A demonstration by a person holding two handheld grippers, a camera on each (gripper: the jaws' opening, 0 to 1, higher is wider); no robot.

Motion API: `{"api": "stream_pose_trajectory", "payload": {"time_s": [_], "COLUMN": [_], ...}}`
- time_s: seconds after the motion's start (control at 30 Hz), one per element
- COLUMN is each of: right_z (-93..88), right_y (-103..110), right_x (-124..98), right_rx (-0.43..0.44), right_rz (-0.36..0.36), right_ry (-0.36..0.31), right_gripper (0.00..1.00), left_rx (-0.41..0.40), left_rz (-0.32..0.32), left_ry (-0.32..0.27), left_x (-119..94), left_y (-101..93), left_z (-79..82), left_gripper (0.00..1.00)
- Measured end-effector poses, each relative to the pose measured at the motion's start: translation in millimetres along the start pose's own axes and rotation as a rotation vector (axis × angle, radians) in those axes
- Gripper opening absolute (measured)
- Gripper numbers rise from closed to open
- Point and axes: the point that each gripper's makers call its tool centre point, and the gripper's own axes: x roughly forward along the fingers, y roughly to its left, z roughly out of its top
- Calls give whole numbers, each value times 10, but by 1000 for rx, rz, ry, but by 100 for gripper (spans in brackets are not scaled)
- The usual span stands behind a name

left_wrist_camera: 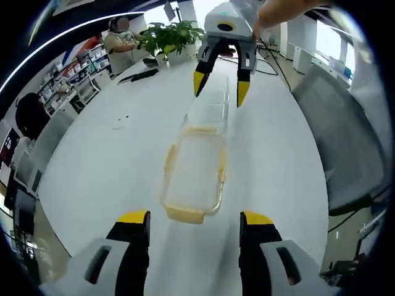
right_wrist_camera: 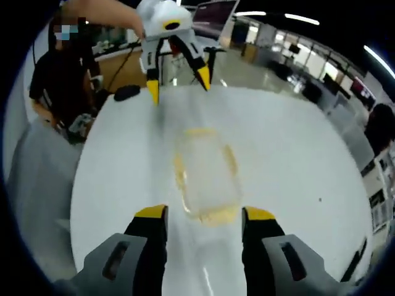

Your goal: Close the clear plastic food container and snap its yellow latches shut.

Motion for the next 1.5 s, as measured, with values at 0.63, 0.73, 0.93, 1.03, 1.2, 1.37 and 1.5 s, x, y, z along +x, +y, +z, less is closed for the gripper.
{"api": "stream_pose_trajectory", "payload": {"time_s": [0.63,0.73,0.93,1.03,1.2,1.37,1.5], "right_z": [-144,-197,-274,-309,-348,-379,-390], "right_y": [-116,-124,-156,-166,-168,-184,-183], "right_x": [275,342,437,471,517,547,551], "right_rx": [-90,-103,-143,-142,-155,-162,-164], "right_rz": [194,209,218,227,234,237,238], "right_ry": [183,208,243,253,268,275,278], "right_gripper": [44,44,44,44,44,43,43], "left_rx": [32,43,58,59,72,62,45], "left_rz": [-113,-120,-143,-158,-176,-176,-177], "left_ry": [79,102,127,135,148,152,156], "left_x": [256,309,404,446,518,565,588], "left_y": [87,98,83,60,29,44,69], "left_z": [-168,-223,-264,-267,-292,-324,-353], "left_gripper": [52,53,53,53,52,51,51]}}
